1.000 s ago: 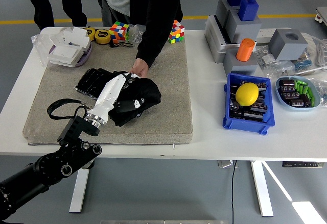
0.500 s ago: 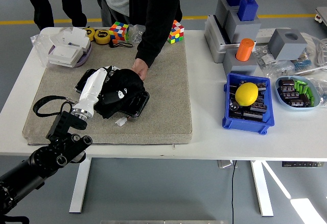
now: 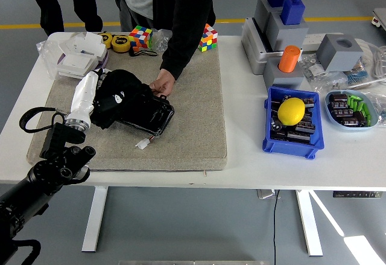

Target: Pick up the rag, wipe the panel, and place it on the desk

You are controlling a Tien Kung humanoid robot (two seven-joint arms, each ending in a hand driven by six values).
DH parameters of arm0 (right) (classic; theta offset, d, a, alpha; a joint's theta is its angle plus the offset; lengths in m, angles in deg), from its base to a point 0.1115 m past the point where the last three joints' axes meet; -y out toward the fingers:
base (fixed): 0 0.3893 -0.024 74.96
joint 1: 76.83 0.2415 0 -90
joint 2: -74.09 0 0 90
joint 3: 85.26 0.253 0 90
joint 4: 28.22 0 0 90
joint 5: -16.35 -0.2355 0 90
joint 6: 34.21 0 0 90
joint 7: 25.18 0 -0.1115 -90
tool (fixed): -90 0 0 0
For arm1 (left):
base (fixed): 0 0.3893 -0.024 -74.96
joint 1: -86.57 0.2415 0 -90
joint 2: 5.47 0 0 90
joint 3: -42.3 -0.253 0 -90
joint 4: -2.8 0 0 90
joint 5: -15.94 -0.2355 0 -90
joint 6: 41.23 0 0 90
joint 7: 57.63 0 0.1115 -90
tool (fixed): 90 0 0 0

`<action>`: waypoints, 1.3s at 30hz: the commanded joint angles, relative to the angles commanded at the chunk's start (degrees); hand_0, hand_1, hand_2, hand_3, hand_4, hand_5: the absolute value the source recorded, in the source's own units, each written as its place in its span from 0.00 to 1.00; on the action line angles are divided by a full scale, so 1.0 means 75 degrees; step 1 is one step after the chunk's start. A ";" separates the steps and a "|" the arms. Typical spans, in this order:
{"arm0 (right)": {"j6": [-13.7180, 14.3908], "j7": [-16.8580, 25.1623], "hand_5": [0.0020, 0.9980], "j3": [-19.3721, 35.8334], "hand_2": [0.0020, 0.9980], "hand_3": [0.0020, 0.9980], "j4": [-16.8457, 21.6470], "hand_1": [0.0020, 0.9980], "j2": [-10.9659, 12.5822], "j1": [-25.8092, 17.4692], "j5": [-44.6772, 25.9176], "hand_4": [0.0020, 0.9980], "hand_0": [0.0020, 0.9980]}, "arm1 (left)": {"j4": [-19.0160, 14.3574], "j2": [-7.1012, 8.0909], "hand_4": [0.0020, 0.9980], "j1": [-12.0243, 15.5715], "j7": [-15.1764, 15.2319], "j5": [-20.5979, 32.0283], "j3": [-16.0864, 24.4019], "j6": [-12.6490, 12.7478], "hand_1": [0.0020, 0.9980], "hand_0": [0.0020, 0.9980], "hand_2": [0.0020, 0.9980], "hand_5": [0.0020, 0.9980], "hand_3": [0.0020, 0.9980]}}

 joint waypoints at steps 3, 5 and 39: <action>0.0003 -0.0001 0.35 0.0011 0.49 0.52 -0.0005 0.56 0.0003 -0.0011 0.0015 0.89 0.53 | 0.0190 -0.0006 0.61 -0.0031 -0.0007 0.0039 0.0159 -0.0009 0.22 0.22 0.27 0.00 0.57; 0.0004 -0.0001 0.35 0.0025 0.49 0.52 -0.0010 0.56 0.0004 -0.0012 0.0029 0.89 0.53 | 0.0330 -0.0013 0.61 -0.0064 0.0014 0.0031 0.0302 0.0015 0.22 0.22 0.27 0.00 0.57; -0.0006 0.0001 0.35 -0.0119 0.49 0.52 0.0043 0.56 0.0008 -0.0010 -0.0063 0.89 0.53 | 0.1516 -0.0094 0.61 -0.0266 0.0007 -0.0728 0.2329 0.0642 0.22 0.22 0.27 0.00 0.57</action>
